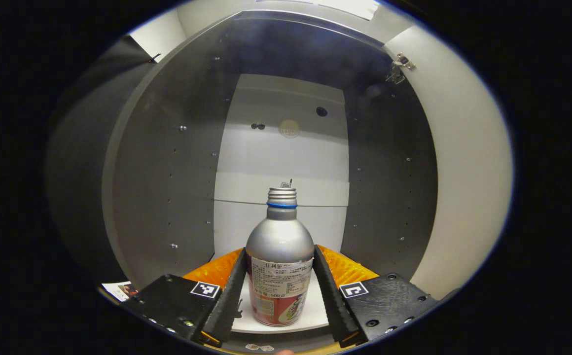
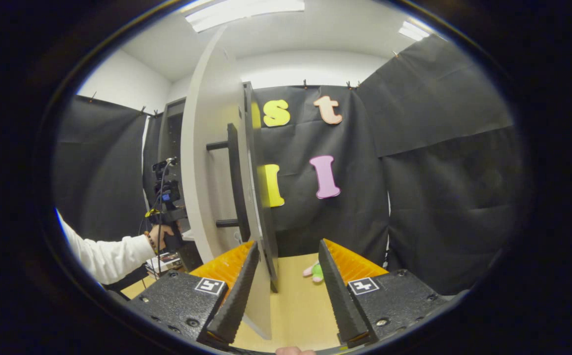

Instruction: Open the cabinet door with the right hand, grasp the bottle in the cabinet with the left hand and place it on the coaster, then close the cabinet door with the right hand.

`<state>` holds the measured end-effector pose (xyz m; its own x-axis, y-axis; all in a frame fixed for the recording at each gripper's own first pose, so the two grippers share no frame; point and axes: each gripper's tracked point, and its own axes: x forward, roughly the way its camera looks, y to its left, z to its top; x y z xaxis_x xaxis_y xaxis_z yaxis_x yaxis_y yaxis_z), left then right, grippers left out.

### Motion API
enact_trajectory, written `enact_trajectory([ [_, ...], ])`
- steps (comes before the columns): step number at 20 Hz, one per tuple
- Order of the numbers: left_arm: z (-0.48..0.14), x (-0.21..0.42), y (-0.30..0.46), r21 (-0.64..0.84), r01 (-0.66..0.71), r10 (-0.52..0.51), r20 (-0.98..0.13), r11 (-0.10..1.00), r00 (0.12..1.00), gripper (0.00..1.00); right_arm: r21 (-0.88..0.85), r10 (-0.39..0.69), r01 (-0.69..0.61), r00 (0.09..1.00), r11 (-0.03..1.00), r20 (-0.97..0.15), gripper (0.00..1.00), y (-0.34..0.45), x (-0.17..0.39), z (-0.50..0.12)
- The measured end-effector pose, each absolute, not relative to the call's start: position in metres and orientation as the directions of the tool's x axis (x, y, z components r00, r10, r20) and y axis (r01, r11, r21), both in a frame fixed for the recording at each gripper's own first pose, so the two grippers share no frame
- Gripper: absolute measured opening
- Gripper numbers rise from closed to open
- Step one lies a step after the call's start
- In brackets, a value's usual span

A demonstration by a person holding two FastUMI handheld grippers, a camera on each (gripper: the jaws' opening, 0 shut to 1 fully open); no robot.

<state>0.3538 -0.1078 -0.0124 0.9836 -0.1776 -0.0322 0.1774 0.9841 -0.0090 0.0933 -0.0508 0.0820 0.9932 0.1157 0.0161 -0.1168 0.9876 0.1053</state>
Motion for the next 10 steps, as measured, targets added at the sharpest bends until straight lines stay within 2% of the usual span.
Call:
enact_trajectory([
  [6, 0.015, 0.311, -0.098, -0.034, 0.229, -0.229, 0.015, 0.973, 0.973, 0.73, 0.104, 0.150, -0.152, 0.988, 0.983, 0.027, 0.77, -0.038, 0.096, 0.084],
  [10, 0.013, 0.260, -0.086, -0.024, 0.257, -0.256, 0.023, 0.966, 0.966, 0.73, 0.088, 0.168, -0.170, 0.985, 0.982, 0.026, 0.77, -0.031, 0.095, 0.085],
])
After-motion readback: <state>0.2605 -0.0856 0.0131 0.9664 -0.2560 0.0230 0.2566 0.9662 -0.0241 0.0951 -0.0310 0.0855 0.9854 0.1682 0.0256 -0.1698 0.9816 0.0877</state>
